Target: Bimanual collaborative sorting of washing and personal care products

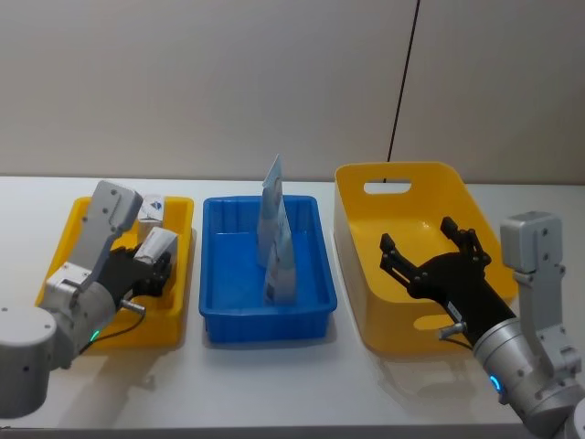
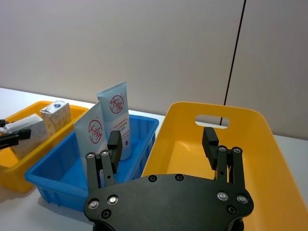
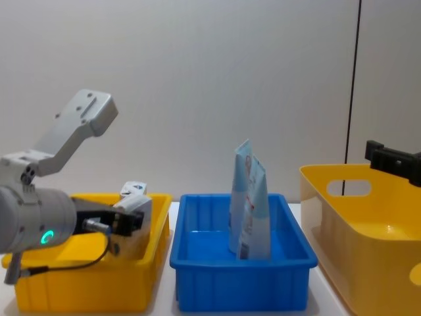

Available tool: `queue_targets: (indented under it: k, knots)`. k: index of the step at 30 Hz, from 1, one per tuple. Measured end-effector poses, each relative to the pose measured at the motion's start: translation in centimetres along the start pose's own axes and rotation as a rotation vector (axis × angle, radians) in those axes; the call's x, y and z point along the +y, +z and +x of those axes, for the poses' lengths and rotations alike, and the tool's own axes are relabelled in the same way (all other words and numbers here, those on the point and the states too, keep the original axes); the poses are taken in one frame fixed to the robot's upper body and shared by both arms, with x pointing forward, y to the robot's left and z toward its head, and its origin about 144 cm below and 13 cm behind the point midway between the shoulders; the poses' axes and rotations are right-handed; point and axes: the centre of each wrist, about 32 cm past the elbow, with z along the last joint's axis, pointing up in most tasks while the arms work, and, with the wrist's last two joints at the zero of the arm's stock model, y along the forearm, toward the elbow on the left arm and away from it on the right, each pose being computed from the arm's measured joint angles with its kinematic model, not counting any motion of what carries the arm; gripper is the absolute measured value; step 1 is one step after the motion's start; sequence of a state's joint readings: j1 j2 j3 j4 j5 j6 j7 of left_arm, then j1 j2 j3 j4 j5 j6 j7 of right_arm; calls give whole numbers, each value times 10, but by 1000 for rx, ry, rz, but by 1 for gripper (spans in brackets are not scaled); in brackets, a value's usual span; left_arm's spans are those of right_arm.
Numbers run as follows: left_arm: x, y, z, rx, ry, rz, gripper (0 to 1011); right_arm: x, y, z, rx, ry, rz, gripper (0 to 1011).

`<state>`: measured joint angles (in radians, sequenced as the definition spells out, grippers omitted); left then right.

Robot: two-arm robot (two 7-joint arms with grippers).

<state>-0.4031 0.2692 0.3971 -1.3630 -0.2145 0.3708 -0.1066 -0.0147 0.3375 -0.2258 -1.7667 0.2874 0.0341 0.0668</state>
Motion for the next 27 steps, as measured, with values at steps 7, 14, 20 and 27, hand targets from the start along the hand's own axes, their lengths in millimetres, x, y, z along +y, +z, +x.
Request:
queue_targets:
  k: [7, 14, 20, 27]
  knots:
    - [-4, 15, 9, -63, -72, -48, 360, 0, 0, 0, 0, 0, 0, 1002]
    - [-2, 31, 20, -144, -125, -81, 360, 0, 0, 0, 0, 0, 0, 1002]
    - [5, 42, 33, -212, -143, -93, 360, 0, 0, 0, 0, 0, 0, 1002]
    - [18, 51, 48, -268, -131, -89, 360, 0, 0, 0, 0, 0, 0, 1002]
